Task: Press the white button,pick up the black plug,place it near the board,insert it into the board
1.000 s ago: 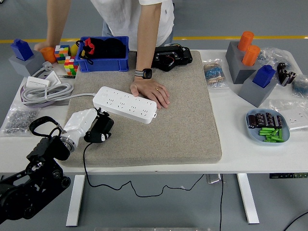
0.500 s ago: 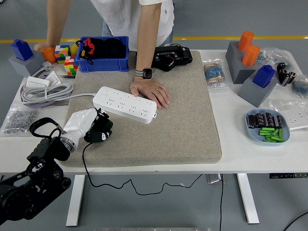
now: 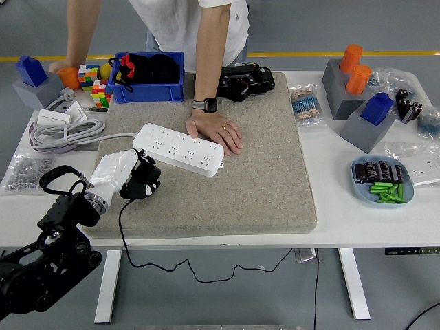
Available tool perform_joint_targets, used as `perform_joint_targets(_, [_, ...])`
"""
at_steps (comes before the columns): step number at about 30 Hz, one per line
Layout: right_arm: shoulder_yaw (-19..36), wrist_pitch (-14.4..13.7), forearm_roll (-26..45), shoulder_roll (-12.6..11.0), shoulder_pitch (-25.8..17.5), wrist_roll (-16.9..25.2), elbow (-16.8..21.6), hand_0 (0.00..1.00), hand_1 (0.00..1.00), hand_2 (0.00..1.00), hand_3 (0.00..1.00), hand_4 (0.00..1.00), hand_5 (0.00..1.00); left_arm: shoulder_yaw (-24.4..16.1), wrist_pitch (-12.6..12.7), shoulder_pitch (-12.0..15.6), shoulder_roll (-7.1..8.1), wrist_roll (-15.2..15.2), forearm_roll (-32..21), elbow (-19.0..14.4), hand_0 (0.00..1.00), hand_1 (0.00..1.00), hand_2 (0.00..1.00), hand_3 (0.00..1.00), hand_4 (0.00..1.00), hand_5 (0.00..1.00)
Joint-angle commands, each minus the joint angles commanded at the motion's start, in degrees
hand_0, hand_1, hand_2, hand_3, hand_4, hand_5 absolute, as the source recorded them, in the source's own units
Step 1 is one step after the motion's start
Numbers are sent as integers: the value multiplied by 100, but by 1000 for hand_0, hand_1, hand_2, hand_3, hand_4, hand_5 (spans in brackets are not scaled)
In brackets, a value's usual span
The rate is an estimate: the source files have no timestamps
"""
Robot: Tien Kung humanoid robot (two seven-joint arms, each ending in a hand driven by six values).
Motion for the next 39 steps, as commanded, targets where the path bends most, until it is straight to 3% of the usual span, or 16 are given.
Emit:
perform_joint_targets(5, [10, -9, 6, -5, 7, 12, 1, 706, 627, 637, 618, 650, 364, -114, -10, -101, -9, 18, 12, -39, 274, 271, 351, 480, 471, 2])
perform_joint_targets(10, [-8, -13, 15, -6, 5, 17, -2, 707, 627, 636, 617, 649, 364, -133, -22, -307, -128, 28, 26, 125, 271, 269, 348, 481, 469, 2])
perform_joint_targets(26, [-60, -10, 55, -9, 14, 14, -5, 705, 625, 637, 617, 649, 362, -32, -37, -1183, -714, 12, -13, 1244, 269, 270, 347, 492, 493, 2])
perform_joint_targets(39, [-90, -15, 74, -15, 6, 17, 9, 704, 623, 635, 614, 646, 357, 238, -14, -1520, -899, 38, 89, 1969, 262, 267, 345, 495, 503, 2])
